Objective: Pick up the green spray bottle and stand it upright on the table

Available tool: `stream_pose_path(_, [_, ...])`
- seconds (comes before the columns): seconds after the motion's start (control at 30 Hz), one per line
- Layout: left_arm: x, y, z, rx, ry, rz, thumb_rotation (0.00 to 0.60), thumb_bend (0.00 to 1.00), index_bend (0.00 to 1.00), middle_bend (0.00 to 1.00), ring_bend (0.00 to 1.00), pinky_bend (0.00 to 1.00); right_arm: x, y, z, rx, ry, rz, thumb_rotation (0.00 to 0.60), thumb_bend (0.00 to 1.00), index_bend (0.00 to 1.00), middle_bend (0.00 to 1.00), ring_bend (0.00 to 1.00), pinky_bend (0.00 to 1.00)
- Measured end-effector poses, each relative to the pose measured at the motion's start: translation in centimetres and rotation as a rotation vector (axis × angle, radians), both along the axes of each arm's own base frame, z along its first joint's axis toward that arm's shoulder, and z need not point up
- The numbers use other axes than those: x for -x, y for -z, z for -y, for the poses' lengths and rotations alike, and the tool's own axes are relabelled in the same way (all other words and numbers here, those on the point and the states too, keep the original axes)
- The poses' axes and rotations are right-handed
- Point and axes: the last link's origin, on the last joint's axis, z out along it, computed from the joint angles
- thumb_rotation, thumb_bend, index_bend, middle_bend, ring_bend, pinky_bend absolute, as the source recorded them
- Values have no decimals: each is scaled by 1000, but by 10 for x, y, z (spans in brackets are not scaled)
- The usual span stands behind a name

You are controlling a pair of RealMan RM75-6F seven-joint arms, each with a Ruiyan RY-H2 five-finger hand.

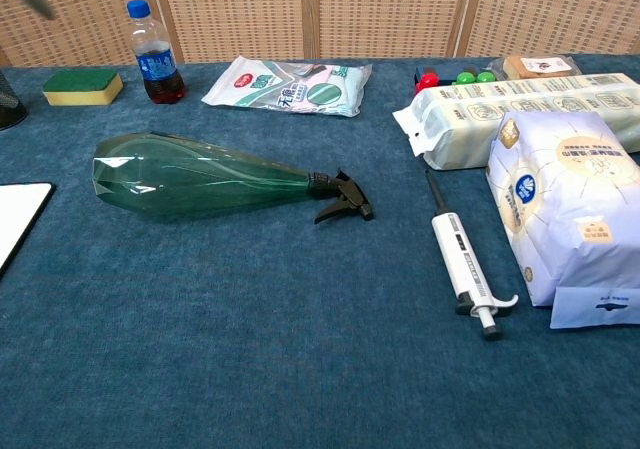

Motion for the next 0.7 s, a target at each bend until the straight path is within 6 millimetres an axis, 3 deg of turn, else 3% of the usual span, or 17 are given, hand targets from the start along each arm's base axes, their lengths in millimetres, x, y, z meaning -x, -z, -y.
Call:
stream_pose_path(0.2, [-38, 40, -26, 67, 22, -23, 600, 302, 205, 187, 107, 197, 4, -5, -3, 15, 0, 16, 600, 349, 165, 259, 72, 136])
stream_pose_path(0.43, [-83, 101, -46, 151, 41, -72, 600, 302, 193, 182, 106, 201, 11, -10, -6, 27, 8, 30, 600, 349, 164, 259, 70, 135])
stream_pose_path(0.7, [-111, 161, -66, 194, -3, -130, 600, 301, 186, 174, 105, 195, 16, -17, -10, 41, 15, 38, 600, 349, 162, 259, 70, 135])
